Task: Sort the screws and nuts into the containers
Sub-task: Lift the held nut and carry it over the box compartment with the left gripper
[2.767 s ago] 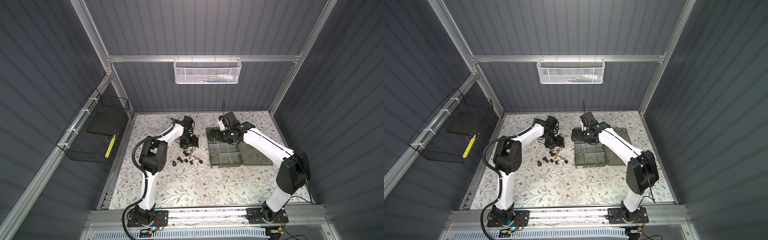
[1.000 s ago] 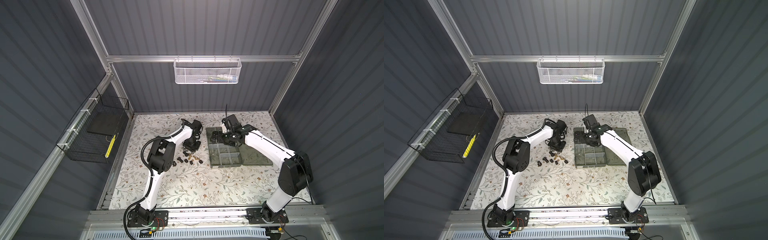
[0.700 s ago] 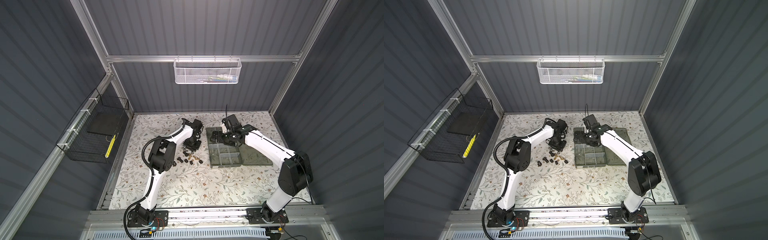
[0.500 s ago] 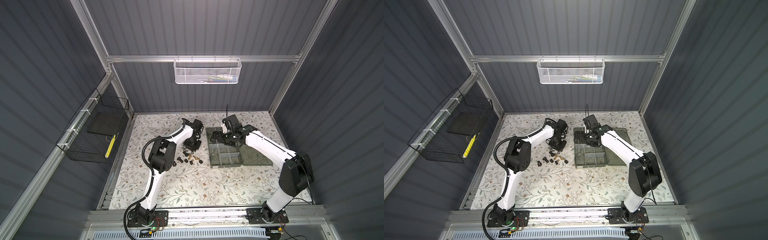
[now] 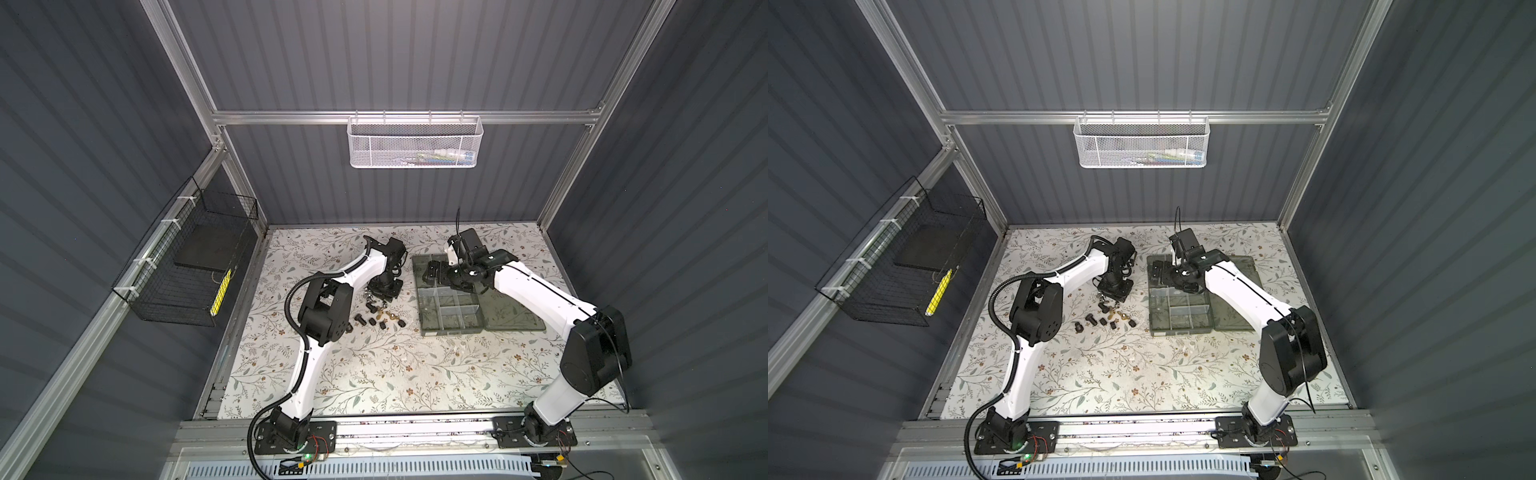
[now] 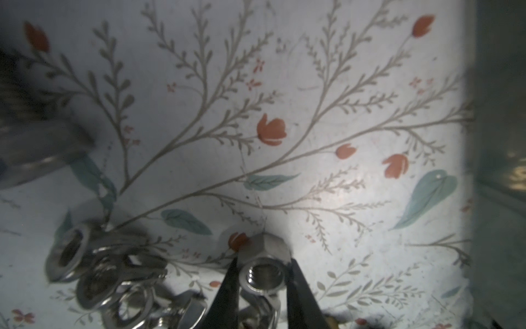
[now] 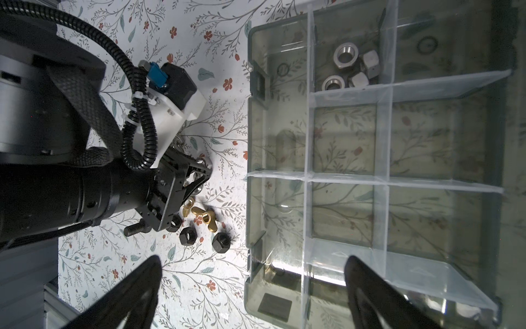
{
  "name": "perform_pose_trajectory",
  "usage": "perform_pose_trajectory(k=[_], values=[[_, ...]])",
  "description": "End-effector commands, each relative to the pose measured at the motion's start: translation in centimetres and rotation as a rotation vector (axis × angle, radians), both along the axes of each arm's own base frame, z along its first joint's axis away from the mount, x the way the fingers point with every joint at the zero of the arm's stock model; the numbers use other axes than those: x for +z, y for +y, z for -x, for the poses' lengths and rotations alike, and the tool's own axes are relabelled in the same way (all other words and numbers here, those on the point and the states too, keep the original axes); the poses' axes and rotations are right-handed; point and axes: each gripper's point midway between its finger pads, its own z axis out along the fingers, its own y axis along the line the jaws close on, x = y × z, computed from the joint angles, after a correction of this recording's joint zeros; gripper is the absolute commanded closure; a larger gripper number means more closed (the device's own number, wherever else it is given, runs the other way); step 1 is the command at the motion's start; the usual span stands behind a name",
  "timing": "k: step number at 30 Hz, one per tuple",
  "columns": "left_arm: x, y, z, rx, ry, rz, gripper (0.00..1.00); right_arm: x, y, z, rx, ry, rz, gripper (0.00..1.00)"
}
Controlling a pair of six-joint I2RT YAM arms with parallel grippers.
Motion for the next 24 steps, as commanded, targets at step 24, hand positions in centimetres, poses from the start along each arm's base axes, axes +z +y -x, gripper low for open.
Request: perform_pose_trajectory(k=[24], values=[[10.6,-8.2,-4.5,0.167,-0.098,0.417,0.82,1.7,-3.5,-0.9,-0.137,0.006,-0.122,0.01]])
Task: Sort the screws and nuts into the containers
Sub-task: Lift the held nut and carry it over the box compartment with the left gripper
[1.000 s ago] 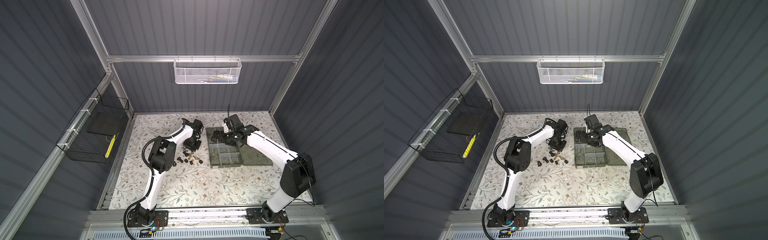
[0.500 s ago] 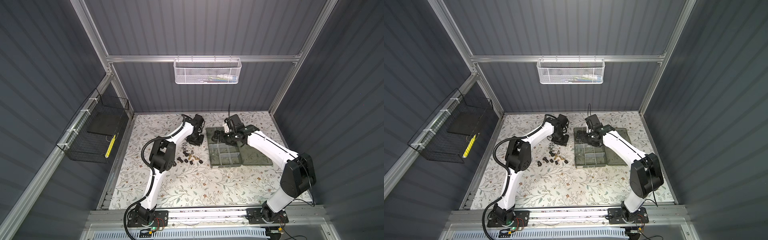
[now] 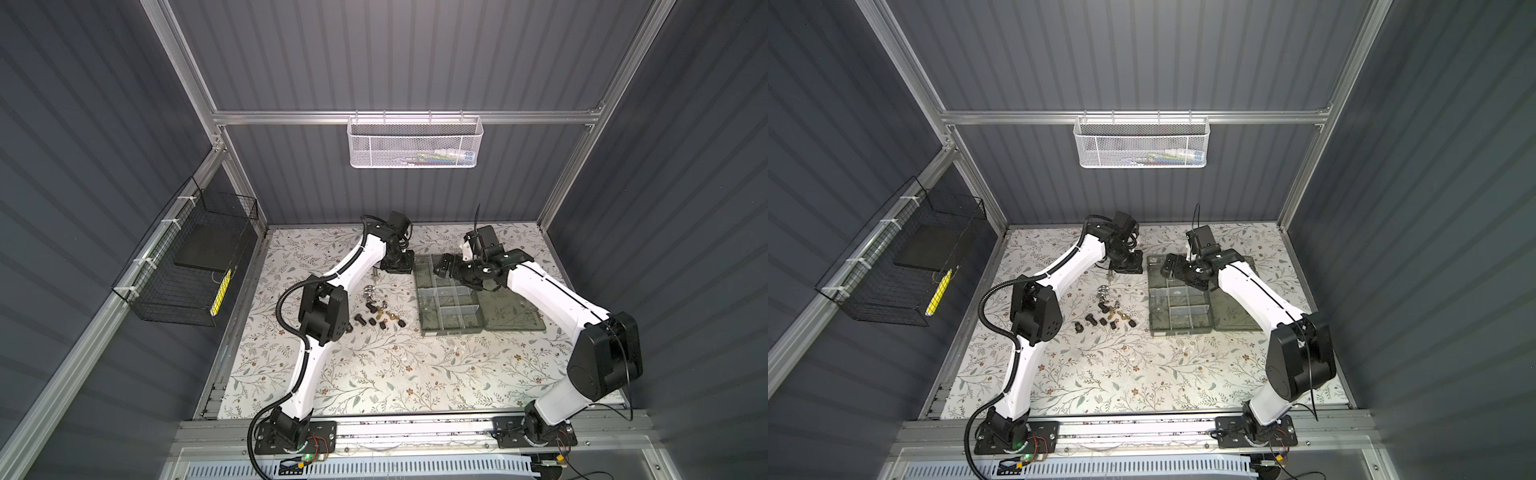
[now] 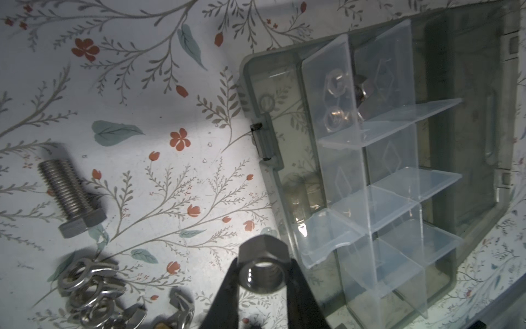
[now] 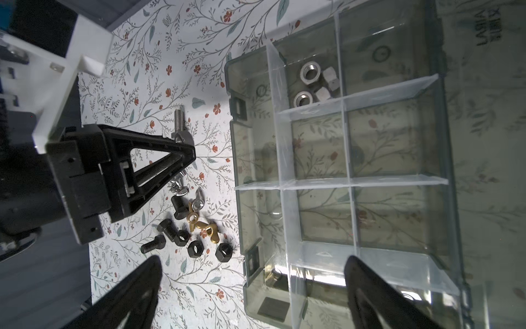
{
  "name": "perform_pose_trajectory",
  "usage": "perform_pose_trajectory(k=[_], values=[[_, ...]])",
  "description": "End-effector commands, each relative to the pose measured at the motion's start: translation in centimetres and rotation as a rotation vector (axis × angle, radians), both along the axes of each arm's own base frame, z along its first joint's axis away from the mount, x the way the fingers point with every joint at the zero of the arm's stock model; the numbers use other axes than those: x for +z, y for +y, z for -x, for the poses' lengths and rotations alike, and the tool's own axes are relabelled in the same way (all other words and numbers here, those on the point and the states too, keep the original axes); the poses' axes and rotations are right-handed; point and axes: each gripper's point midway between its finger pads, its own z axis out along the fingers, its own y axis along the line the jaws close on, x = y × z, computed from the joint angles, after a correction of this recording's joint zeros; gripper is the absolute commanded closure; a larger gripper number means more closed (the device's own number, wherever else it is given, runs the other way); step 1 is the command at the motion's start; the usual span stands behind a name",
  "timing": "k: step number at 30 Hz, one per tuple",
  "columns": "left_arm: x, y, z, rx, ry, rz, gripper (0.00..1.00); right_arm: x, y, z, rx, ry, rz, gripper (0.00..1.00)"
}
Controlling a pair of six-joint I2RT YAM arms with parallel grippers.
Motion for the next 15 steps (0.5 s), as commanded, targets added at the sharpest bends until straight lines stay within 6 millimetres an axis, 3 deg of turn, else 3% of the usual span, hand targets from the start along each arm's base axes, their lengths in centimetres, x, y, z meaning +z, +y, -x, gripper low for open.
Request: perform_pose_trajectory(k=[1,7,15], values=[[1.5,-2.1,-0.2,0.004,0.011,0.102,0.82,0.7,-0.4,0.3,-0.019,-0.005,-0.033,0.01],[3.6,-4.5,-1.1,-0.006,-0.017,0.237,0.81,1.1,-1.9,0.7,-0.050,-0.007,-0.047,0.01],[4.4,-7.4,-2.3,-0.008,-0.039,0.359,0.81,2.4,-3.7,1.6,-0.077,-0.012,-0.044,0.01]])
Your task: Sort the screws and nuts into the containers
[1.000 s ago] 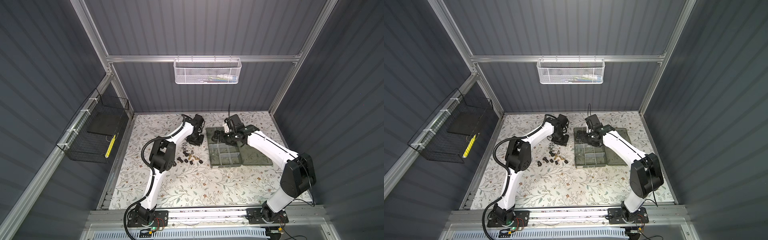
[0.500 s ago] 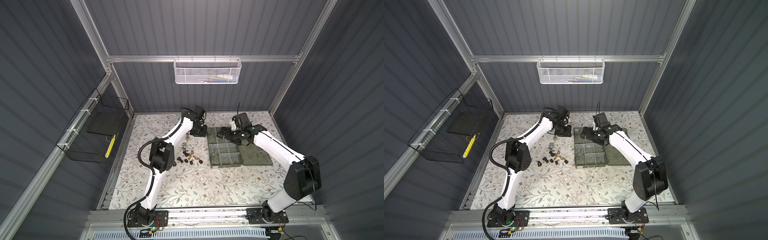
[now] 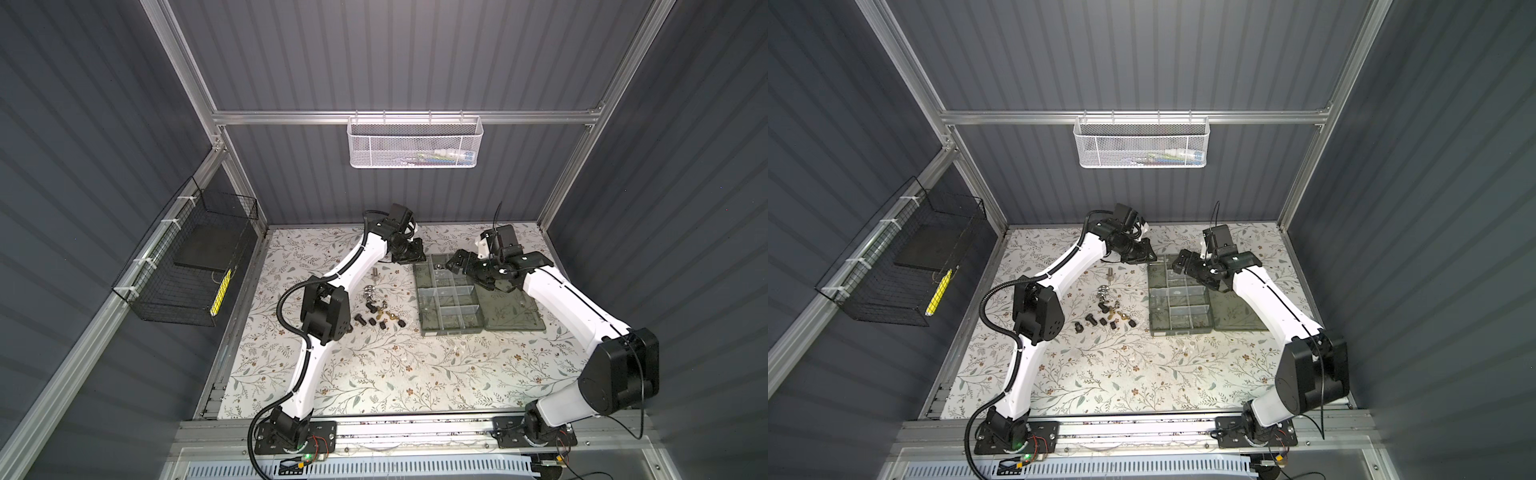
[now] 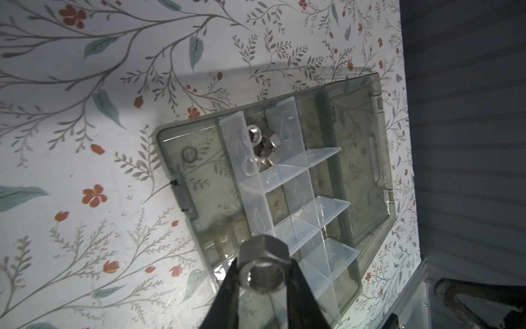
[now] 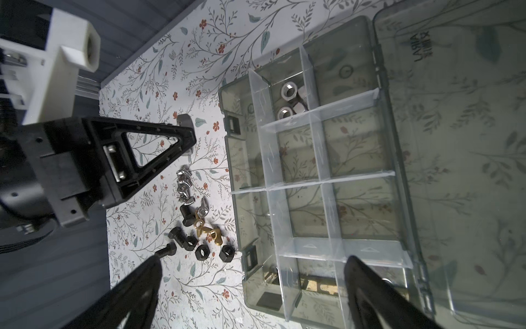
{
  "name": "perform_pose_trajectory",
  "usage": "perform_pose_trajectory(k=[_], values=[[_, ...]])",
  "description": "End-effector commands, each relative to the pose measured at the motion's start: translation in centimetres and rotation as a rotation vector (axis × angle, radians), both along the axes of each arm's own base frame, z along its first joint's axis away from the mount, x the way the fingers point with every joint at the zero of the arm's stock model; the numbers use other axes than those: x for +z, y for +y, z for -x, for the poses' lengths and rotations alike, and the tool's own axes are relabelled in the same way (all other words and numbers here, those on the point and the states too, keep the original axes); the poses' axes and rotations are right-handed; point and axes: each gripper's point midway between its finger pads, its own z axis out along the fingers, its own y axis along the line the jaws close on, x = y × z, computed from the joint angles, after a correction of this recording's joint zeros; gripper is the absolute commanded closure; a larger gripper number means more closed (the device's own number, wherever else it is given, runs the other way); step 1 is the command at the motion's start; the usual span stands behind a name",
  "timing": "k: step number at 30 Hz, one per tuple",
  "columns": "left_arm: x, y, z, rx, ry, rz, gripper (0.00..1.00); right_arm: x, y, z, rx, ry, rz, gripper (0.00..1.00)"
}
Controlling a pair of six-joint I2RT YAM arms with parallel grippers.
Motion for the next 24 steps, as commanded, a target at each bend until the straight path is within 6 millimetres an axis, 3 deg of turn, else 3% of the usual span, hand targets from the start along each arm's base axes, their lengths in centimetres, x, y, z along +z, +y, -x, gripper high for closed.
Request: perform_pose_trajectory(k=[1,4,15,24], values=[[0.9,-2.6,-0.5,-0.020,-0.011,0.097,0.81,0.0,-0.5,1.3,0.000,0.026,0.002,0.01],[1.0,-3.7,-0.7,-0.027,-0.025,0.122,0.81,0.2,-0.8,1.7,0.001,0.027,0.009,0.01],[-2.0,-6.4,-1.9,0.001,0.005,0.171,0.80,0.6,-2.2,3.9,-0.014,0.037,0.032,0.01],[-5.5,-7.1,-2.7,0.034,0.041,0.166,0.78,0.4,-4.1,5.6,-0.049,0.047,0.062,0.01]])
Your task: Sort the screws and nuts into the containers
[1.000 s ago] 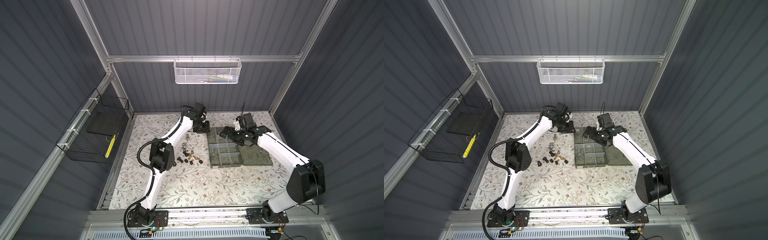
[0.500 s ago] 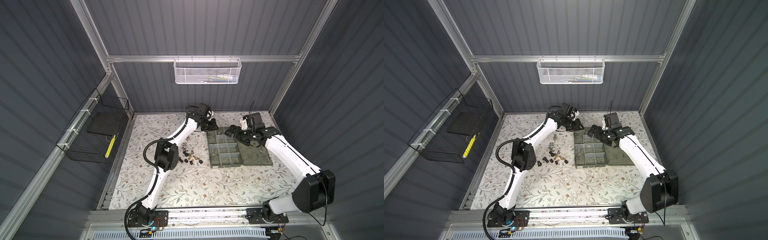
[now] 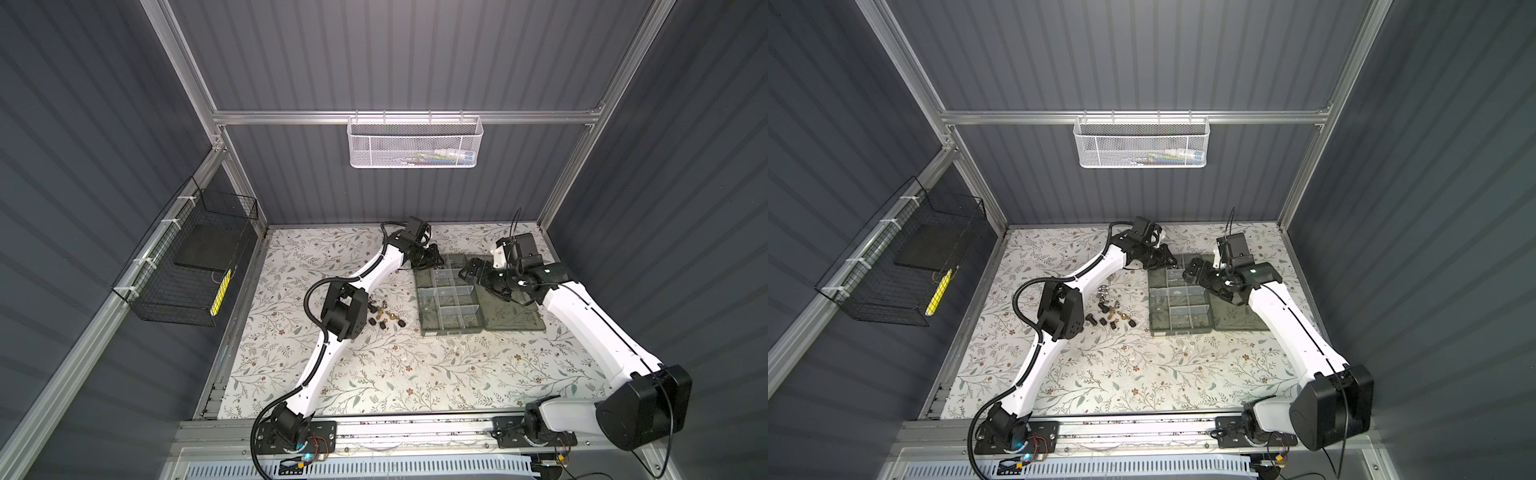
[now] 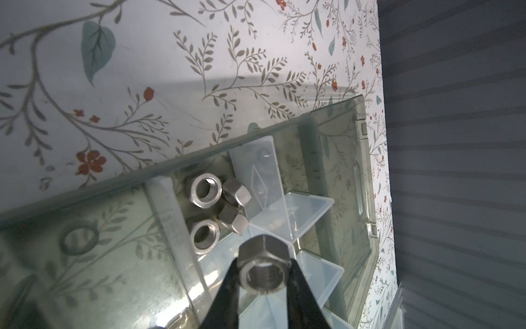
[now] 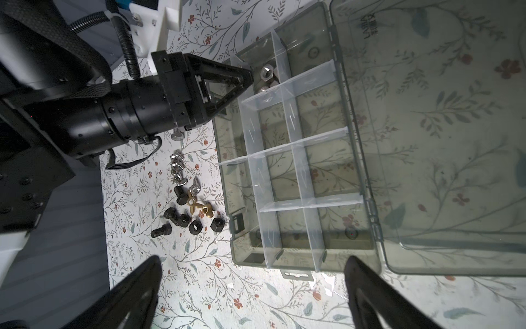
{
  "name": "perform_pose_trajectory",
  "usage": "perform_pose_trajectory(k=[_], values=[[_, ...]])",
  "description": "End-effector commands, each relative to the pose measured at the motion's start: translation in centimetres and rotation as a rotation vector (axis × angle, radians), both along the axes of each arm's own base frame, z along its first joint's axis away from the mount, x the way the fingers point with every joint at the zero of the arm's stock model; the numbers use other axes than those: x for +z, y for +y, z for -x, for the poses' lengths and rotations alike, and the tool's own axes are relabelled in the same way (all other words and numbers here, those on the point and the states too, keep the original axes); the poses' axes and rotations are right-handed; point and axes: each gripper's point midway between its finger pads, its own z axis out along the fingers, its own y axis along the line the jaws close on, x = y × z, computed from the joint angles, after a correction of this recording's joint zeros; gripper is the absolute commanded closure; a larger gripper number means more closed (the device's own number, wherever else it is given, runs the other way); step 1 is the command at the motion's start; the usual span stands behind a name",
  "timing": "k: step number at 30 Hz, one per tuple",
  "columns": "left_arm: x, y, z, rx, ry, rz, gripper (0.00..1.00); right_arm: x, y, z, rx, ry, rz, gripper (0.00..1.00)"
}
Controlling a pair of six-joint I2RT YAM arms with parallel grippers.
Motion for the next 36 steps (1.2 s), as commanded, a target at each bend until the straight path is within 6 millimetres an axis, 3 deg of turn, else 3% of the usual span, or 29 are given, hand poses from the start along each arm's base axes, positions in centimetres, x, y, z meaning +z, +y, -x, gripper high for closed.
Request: perform_pose_trajectory(k=[1,5,13,15,20,27,31,36], values=[[0.2,-0.9,-0.3,0.003,-0.003,0.032,0.78,-0.9,-1.3,1.1,-0.014,0.030,0.037,0.01],[-0.8,-0.7,-0.3,0.010,0.009,0.020,0.76,-1.1,-2.1,1.6,-0.034,0.034,0.039,0.01],[-0.3,-0.9,-0.1,0.015,0.015,0.026,0.66,-1.3,-2.6,1.2,-0.060,0.033,0.018,0.01],[0.5,-0.9,-0.1,0.013,0.014,0.034,0.60,-1.4,-2.5,0.8,-0.065,0.032,0.008,0.01],[2.0,-0.7,0.4,0.027,0.033,0.047,0.59,-1.7,-1.8,-0.3,-0.082,0.031,-0.040,0.01],[5.0,0.6,1.6,0.013,0.007,0.020,0.50,-2.0,-1.0,-1.9,-0.100,0.024,-0.090,0.01],[7.7,2.1,1.8,0.017,-0.029,0.003,0.42,-1.6,-0.2,-3.2,-0.093,0.004,-0.110,0.01],[10.2,5.5,1.6,0.058,-0.051,-0.001,0.30,-1.1,1.7,-4.7,-0.057,-0.009,-0.113,0.01]])
